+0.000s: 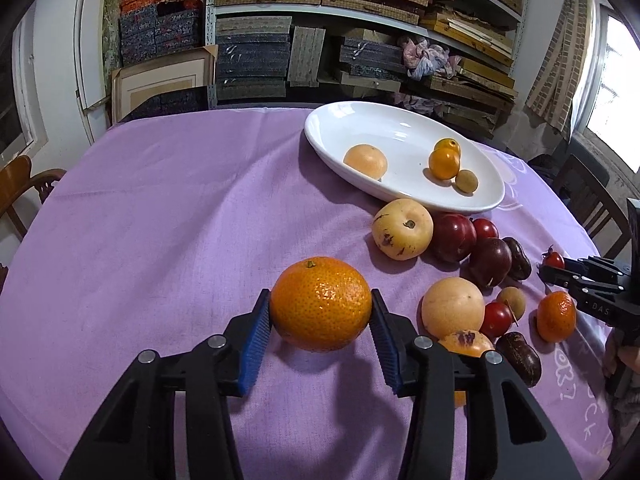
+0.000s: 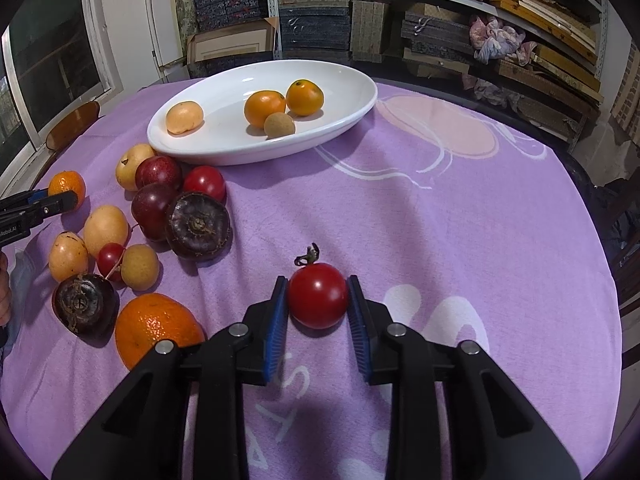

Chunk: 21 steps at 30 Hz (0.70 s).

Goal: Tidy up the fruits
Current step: 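Carry the mandarin and tomato over the white plate and open both tools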

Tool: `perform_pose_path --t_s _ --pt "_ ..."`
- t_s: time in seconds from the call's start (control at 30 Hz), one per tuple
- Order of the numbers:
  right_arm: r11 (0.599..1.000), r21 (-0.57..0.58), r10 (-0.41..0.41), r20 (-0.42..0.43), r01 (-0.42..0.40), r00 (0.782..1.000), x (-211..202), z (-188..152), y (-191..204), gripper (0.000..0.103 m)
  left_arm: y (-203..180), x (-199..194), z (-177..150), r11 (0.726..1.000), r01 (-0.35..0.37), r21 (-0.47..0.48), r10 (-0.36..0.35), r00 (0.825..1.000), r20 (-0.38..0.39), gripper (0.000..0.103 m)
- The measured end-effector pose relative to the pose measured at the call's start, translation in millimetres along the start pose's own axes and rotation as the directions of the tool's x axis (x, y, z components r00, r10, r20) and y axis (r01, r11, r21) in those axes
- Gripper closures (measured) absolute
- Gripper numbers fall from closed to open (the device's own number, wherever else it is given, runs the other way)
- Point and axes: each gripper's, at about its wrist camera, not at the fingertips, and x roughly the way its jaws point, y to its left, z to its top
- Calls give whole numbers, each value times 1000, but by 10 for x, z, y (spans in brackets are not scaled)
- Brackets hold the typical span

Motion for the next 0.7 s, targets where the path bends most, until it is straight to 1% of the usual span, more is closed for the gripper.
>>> perform_pose_path --t_s 0.1,0.2,0.27,0.33,0.4,0.5,0.57,0.7 --pt "1000 18 0 14 0 1000 -22 -3 -25 75 -2 6 33 1000 -11 -2 11 1000 8 55" --pt "999 48 18 57 -21 998 -123 68 -80 75 -25 -38 207 1000 -17 4 17 999 43 55" --pt "998 56 37 85 -42 996 -210 204 -102 75 -78 -47 413 1000 -21 16 20 997 72 55" --pt "998 50 27 117 -33 993 -255 422 -109 75 -162 -25 651 999 -25 36 21 995 101 55" --pt "999 31 20 119 -24 993 -220 669 -82 75 -252 61 895 998 -31 46 25 993 119 55" --pt "1000 5 20 107 -20 994 -40 1003 -1 75 -336 299 1223 999 -36 33 32 994 107 55" --pt "1000 -17 23 107 -21 994 81 1178 97 75 -381 519 1425 999 -40 30 37 996 84 55" --pt "994 -95 70 105 -60 992 270 1408 452 75 -468 990 1692 998 -58 31 57 998 22 55"
